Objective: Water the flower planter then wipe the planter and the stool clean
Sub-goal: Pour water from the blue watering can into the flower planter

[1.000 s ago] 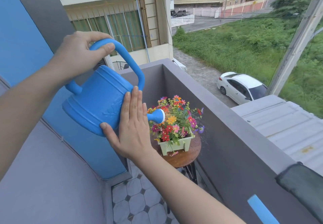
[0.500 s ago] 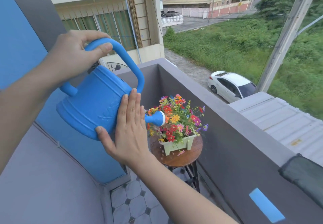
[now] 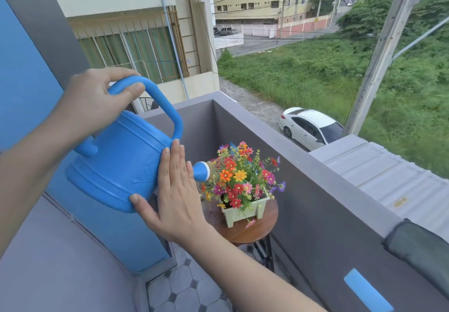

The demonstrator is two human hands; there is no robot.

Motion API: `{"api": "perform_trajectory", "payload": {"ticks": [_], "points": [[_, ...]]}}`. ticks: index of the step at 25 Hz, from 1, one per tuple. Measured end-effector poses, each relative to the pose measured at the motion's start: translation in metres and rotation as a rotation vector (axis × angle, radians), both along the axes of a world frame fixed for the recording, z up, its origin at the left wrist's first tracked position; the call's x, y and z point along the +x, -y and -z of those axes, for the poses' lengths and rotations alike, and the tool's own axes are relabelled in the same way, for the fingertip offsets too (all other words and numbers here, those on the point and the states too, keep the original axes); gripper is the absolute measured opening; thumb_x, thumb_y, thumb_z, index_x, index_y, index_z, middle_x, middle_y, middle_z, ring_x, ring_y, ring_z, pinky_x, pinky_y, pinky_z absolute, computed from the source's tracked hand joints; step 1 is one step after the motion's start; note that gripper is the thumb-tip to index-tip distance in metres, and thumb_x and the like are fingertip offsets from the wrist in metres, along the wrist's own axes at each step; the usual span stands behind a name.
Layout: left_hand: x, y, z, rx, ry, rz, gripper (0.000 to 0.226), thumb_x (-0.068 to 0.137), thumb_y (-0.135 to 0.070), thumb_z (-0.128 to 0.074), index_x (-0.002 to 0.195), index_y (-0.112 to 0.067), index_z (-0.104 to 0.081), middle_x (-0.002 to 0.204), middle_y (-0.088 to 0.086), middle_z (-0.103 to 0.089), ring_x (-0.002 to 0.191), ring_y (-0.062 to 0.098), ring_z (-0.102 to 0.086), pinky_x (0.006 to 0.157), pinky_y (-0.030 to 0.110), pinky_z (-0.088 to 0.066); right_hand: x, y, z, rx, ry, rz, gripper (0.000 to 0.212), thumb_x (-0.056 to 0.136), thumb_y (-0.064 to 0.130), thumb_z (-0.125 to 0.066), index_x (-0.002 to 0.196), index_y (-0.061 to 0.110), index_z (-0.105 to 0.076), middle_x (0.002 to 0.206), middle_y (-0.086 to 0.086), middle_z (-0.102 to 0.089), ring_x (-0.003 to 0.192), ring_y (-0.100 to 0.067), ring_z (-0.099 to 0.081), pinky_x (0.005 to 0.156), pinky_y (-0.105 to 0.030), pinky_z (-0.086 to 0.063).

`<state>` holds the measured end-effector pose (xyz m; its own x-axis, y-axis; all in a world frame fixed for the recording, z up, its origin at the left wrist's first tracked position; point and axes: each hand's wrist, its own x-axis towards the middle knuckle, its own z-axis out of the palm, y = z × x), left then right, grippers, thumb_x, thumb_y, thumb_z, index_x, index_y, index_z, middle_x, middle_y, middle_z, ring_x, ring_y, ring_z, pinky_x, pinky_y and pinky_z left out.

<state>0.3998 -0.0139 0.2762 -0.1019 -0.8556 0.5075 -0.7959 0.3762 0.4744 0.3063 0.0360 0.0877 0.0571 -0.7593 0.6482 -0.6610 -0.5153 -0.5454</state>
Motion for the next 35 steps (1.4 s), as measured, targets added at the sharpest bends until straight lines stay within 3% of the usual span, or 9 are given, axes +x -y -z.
{"api": "perform_trajectory", "payload": {"ticks": [3,6,9,15,22,26,29,32,35], "points": [[-0.006,0.000,-0.004,0.003,0.009,-0.001,0.024,0.089,-0.040,-0.056,0.110,-0.033,-0.065,0.096,-0.006,-0.065,0.070,-0.007,-0.054,0.065,0.016,-0.040,-0.007,0.002,-0.002,-0.046,-0.001,0.020,0.082,0.092,0.065,-0.011,0.148,0.018,0.026,0.153,0.002,0.041,0.147,-0.021,0.022,0.120,-0.032,0.014],[-0.011,0.002,-0.008,-0.004,-0.041,-0.007,0.024,0.089,-0.040,-0.055,0.109,-0.033,-0.065,0.080,-0.013,-0.064,0.059,-0.017,-0.050,0.061,0.009,-0.037,-0.018,0.010,-0.009,-0.074,-0.033,0.030,0.083,0.093,0.064,-0.018,0.150,0.018,0.020,0.155,-0.002,0.035,0.147,-0.020,0.023,0.120,-0.031,0.012],[-0.016,0.004,-0.010,-0.036,-0.059,-0.035,0.025,0.088,-0.041,-0.054,0.109,-0.032,-0.064,0.074,-0.012,-0.063,0.060,-0.007,-0.052,0.061,0.010,-0.039,-0.029,0.020,-0.015,-0.054,-0.053,0.006,0.081,0.089,0.056,-0.031,0.150,0.015,0.003,0.157,-0.011,0.015,0.145,-0.016,0.026,0.118,-0.030,0.010],[-0.026,0.000,-0.010,0.000,0.032,-0.057,0.029,0.089,-0.037,-0.056,0.114,-0.025,-0.064,0.078,-0.002,-0.059,0.063,0.016,-0.048,0.073,0.029,-0.040,-0.030,0.018,-0.014,0.034,-0.085,-0.033,0.090,0.089,0.057,-0.030,0.148,0.000,0.006,0.156,-0.009,0.016,0.143,-0.015,0.029,0.119,-0.034,0.005],[-0.032,-0.002,-0.011,0.068,0.032,-0.028,0.028,0.088,-0.039,-0.058,0.113,-0.028,-0.065,0.078,-0.014,-0.057,0.075,0.009,-0.049,0.073,0.025,-0.036,-0.029,-0.005,-0.013,0.047,0.023,-0.068,0.091,0.087,0.060,-0.031,0.148,0.012,0.016,0.146,0.001,0.044,0.143,-0.015,0.031,0.114,-0.022,0.022],[-0.039,0.004,-0.014,0.023,-0.010,-0.025,0.027,0.088,-0.040,-0.057,0.112,-0.030,-0.064,0.085,-0.006,-0.063,0.066,-0.004,-0.056,0.061,0.014,-0.041,-0.042,0.014,-0.019,0.013,-0.031,-0.032,0.087,0.085,0.061,-0.032,0.148,0.017,0.008,0.153,-0.007,0.026,0.142,-0.017,0.033,0.114,-0.025,0.020],[-0.044,0.006,-0.013,-0.016,-0.001,-0.029,0.027,0.089,-0.037,-0.056,0.113,-0.026,-0.064,0.094,-0.002,-0.064,0.085,0.015,-0.057,0.077,0.023,-0.037,-0.045,0.023,-0.019,0.039,-0.068,-0.021,0.089,0.086,0.061,-0.030,0.149,0.014,0.011,0.154,-0.010,0.020,0.141,-0.016,0.033,0.114,-0.027,0.018],[-0.047,0.008,-0.013,0.007,0.055,-0.033,0.029,0.089,-0.036,-0.057,0.114,-0.025,-0.064,0.095,-0.006,-0.061,0.092,0.012,-0.052,0.082,0.024,-0.034,-0.041,0.021,-0.017,0.091,-0.077,-0.039,0.094,0.087,0.060,-0.031,0.144,0.004,0.019,0.153,-0.007,0.024,0.139,-0.014,0.036,0.114,-0.026,0.019],[-0.042,0.008,-0.017,0.059,0.091,-0.052,0.031,0.086,-0.041,-0.059,0.114,-0.029,-0.065,0.094,-0.007,-0.060,0.088,0.020,-0.056,0.070,0.026,-0.043,-0.039,0.015,-0.011,0.074,-0.061,-0.064,0.089,0.089,0.063,-0.028,0.148,0.016,0.020,0.150,-0.004,0.035,0.141,-0.013,0.035,0.113,-0.025,0.021]]}}
